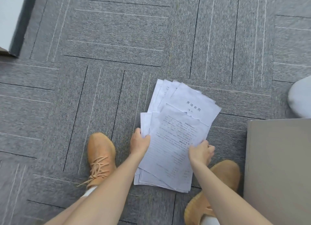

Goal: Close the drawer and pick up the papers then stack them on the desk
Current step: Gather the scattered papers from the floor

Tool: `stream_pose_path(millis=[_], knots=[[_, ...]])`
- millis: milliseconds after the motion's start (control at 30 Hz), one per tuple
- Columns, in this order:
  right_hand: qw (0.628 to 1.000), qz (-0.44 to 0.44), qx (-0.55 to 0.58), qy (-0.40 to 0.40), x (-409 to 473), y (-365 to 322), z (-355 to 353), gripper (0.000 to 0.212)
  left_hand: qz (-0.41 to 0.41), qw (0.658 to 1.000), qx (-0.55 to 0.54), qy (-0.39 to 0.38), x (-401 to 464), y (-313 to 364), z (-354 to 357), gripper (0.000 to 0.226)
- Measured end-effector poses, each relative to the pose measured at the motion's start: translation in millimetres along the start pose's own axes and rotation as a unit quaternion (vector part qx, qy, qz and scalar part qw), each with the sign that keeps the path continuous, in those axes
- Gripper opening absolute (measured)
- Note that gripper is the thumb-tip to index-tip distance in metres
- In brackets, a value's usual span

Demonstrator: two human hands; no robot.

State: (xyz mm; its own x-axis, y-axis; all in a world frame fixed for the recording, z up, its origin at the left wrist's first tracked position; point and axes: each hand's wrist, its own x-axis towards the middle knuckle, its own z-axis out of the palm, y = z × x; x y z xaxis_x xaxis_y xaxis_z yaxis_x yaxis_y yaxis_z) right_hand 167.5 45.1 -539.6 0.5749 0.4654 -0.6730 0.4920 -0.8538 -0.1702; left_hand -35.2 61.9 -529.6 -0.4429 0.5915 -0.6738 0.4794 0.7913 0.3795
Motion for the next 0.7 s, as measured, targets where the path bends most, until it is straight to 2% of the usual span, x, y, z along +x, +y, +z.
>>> stream_pose_path(millis=[100, 300, 567, 633, 700], knots=[[0.999, 0.018, -0.029, 0.012, 10, -2, -2, 0.049, -0.001, 0.999, -0.033, -0.025, 7, 8, -2, 0.018], [0.999, -0.023, -0.027, 0.007, 8, -7, 7, 0.029, 0.012, 0.994, -0.037, -0.099, 12, 14, 0, 0.044], [0.998, -0.065, -0.015, -0.004, 5, -8, 7, 0.016, 0.004, 0.982, -0.102, -0.157, 14, 15, -3, 0.047], [0.998, -0.058, 0.008, -0.002, 6, -6, 6, 0.025, -0.011, 0.977, -0.129, -0.171, 16, 13, -2, 0.048], [0.998, -0.045, 0.038, -0.013, 8, -4, 1, 0.046, -0.029, 0.966, -0.169, -0.192, 17, 12, -5, 0.046]])
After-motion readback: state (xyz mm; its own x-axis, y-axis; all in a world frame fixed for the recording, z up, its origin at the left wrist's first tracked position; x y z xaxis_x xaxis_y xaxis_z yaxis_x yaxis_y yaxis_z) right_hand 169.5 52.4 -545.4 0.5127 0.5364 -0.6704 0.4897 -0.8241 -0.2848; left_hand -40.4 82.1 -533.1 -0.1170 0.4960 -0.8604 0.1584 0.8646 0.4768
